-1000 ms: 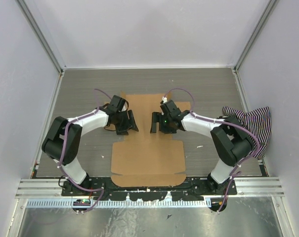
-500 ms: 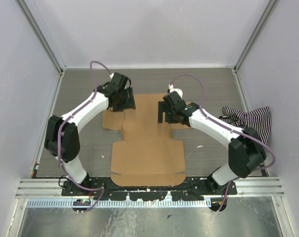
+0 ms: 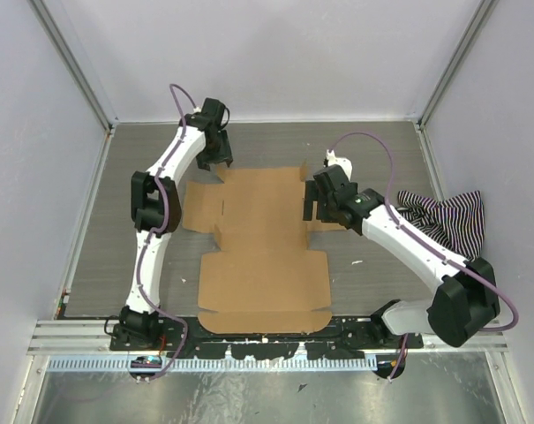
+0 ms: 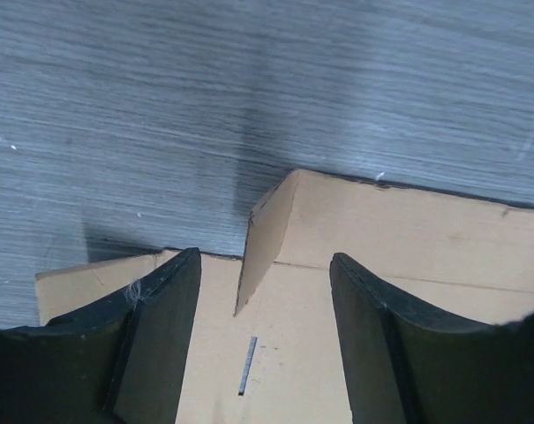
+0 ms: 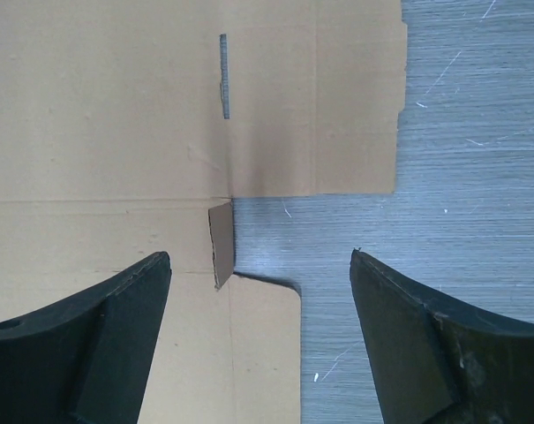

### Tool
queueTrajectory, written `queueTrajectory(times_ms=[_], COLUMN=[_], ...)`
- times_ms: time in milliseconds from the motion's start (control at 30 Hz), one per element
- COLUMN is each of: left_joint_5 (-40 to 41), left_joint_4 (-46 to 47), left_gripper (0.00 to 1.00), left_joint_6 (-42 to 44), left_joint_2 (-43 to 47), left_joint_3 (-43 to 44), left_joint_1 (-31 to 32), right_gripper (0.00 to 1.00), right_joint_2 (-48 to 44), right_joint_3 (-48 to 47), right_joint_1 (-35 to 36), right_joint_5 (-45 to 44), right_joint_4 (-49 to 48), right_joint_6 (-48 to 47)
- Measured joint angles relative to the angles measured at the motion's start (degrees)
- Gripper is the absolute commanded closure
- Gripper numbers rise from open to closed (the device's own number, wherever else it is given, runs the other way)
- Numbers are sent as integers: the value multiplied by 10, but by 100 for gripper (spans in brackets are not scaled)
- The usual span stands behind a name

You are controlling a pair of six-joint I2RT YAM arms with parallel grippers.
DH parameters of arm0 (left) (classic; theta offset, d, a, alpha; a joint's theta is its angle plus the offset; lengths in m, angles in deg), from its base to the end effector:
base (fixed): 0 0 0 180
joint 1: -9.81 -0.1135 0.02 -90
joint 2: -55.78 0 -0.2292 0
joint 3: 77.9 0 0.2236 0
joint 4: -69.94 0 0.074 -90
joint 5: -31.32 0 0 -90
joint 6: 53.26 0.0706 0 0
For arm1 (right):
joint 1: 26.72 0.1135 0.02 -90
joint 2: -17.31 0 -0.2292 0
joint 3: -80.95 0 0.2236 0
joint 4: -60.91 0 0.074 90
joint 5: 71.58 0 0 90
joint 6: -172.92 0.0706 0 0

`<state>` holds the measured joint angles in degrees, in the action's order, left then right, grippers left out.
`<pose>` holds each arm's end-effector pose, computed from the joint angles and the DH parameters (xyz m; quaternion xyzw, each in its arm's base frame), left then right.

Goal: Fold the paper box

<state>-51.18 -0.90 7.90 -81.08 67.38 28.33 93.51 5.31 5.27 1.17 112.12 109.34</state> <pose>0.4534 -0.1422 0.1753 -0.1027 0.9638 -0.0374 0.2433 0.2455 0.1287 0.2228 0.0037 0.9355 0.0343 0.3517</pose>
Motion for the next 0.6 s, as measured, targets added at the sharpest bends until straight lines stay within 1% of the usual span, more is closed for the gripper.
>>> queueTrajectory(times_ms=[100, 133, 167, 200, 300, 333, 367, 467, 600], left_joint_5=[-5, -7, -10, -11, -21, -23, -26, -30, -32], left_joint_4=[-16, -19, -22, -22, -21, -20, -20, -12, 24], left_gripper=[39, 43, 49, 58, 94, 98, 100, 100, 100], left_joint_6=[1, 2, 2, 1, 2, 0, 2, 7, 14], left_joint_2=[-25, -30, -33, -35, -36, -36, -36, -34, 7], left_joint_3=[11, 12, 15, 17, 18, 19, 19, 13, -54], left_joint_1=[-3, -3, -2, -2, -1, 0, 0, 0, 0], right_gripper=[12, 12, 12, 12, 12, 12, 12, 12, 12], right_joint_2=[-15, -19, -24, -27, -35, -37, -37, -38, -38], right_joint_3=[6, 6, 7, 7, 8, 8, 8, 8, 8], right_joint_1=[-3, -5, -7, -8, -14, -15, -18, -26, -43], right_joint_5=[2, 2, 3, 3, 3, 3, 4, 4, 9], right_joint_4=[5, 7, 8, 9, 12, 14, 15, 20, 24], right_joint_6=[-2, -2, -2, -2, -2, -2, -3, -6, -10])
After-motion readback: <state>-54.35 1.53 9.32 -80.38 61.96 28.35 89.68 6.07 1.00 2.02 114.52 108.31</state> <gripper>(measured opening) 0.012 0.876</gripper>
